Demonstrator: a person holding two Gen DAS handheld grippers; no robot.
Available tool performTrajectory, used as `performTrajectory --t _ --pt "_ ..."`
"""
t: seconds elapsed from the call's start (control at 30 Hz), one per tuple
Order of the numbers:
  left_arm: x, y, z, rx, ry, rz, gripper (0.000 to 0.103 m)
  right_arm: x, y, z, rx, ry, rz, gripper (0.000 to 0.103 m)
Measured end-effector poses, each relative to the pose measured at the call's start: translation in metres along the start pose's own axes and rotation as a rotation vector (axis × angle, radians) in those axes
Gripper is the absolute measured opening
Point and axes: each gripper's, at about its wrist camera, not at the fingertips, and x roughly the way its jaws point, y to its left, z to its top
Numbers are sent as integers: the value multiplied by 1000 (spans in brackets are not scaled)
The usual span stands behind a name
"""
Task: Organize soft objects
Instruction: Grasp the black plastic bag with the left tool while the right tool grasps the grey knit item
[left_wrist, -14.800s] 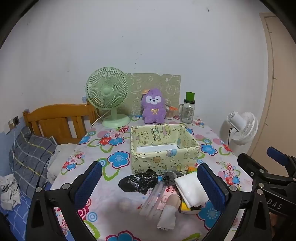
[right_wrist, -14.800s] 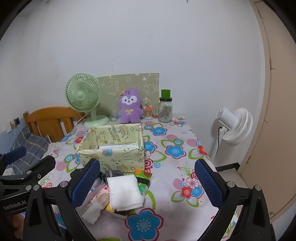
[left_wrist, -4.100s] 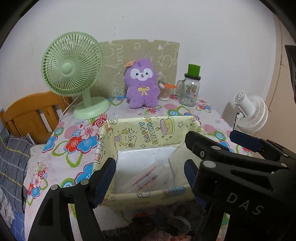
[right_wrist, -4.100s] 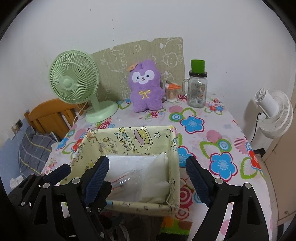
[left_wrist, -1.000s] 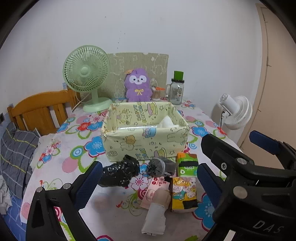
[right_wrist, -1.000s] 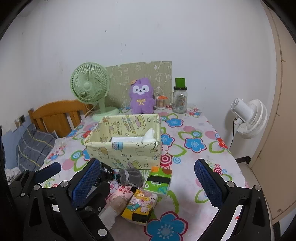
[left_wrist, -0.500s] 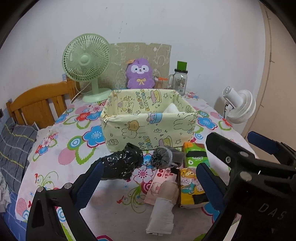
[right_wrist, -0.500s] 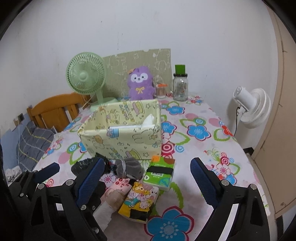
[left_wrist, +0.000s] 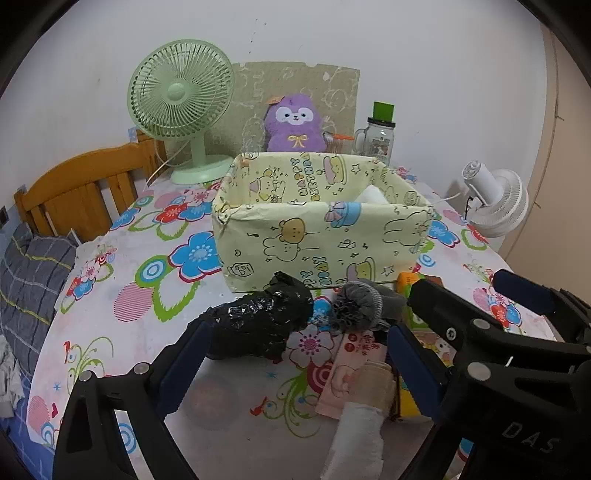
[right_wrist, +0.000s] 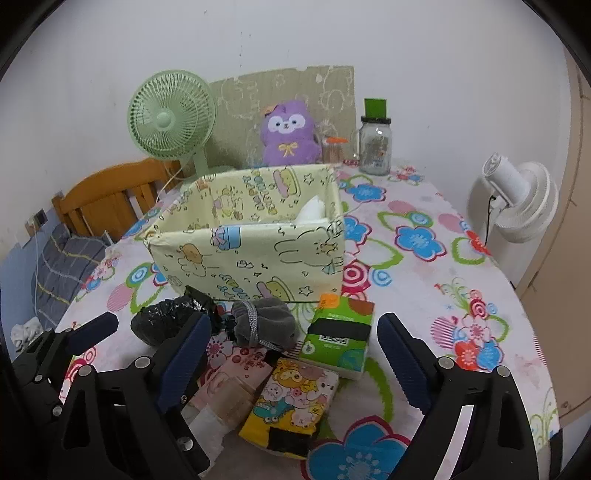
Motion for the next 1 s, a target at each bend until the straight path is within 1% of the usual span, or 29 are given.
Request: performTrajectory --t 0.07,0.3,0.53,0.87,1.0 --pt "4 3 1 -5 8 4 94 6 2 0 -3 14 5 92" --pt "19 15 3 -22 34 24 91 24 10 4 -13 47 26 91" --pt "36 23 4 -32 67 36 83 46 12 5 -6 96 39 87" --pt "54 29 5 -27 90 60 82 69 13 7 -4 138 44 87" --pt "61 30 4 -24 104 68 81 78 15 6 -3 161 52 83"
